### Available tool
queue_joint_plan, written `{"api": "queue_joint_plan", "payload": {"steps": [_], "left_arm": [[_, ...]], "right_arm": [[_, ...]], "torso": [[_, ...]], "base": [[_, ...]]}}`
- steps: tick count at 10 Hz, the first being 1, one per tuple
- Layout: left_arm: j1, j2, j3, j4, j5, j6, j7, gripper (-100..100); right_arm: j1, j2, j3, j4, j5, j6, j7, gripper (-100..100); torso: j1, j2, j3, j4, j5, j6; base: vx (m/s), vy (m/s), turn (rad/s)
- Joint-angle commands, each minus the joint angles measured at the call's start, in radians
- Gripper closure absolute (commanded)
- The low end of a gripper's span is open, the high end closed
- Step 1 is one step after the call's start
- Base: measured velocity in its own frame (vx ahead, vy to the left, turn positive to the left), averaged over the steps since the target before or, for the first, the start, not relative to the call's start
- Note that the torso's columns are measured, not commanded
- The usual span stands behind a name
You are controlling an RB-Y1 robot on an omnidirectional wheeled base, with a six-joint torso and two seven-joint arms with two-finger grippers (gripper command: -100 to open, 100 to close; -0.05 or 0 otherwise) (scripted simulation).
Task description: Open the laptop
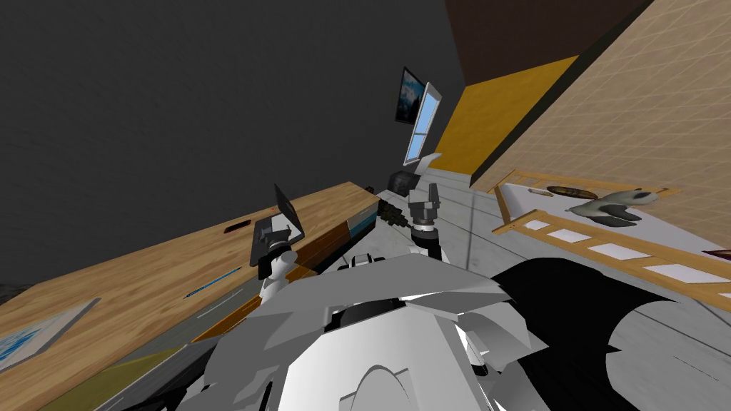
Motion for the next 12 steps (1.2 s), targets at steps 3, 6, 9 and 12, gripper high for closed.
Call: {"api": "queue_joint_plan", "payload": {"steps": [3,6,9,12], "left_arm": [[-0.015,-0.045,0.034,-0.043,0.053,0.076,-0.019,-100],[-0.019,-0.104,0.042,-0.054,0.066,0.093,-0.023,-100],[-0.020,-0.155,0.045,-0.059,0.071,0.100,-0.025,-100],[-0.035,-0.171,0.072,-0.050,0.074,0.084,-0.040,-100]], "right_arm": [[0.000,0.000,0.000,0.000,0.000,0.000,0.000,0],[0.000,0.000,0.000,0.000,0.000,0.000,0.000,0],[0.000,0.000,0.000,0.000,0.000,0.000,0.000,0],[0.000,0.000,0.000,0.000,0.000,0.000,0.000,0]], "torso": [[0.000,0.000,0.000,0.000,0.000,0.001],[-0.003,0.000,0.000,-0.001,0.001,0.003],[-0.003,-0.002,-0.001,-0.003,0.002,0.004],[-0.001,-0.001,-0.001,-0.001,0.001,0.001]], "base": [[0.038,-0.081,0.064],[0.013,-0.044,0.022],[0.001,-0.016,0.009],[-0.011,0.000,-0.050]]}}
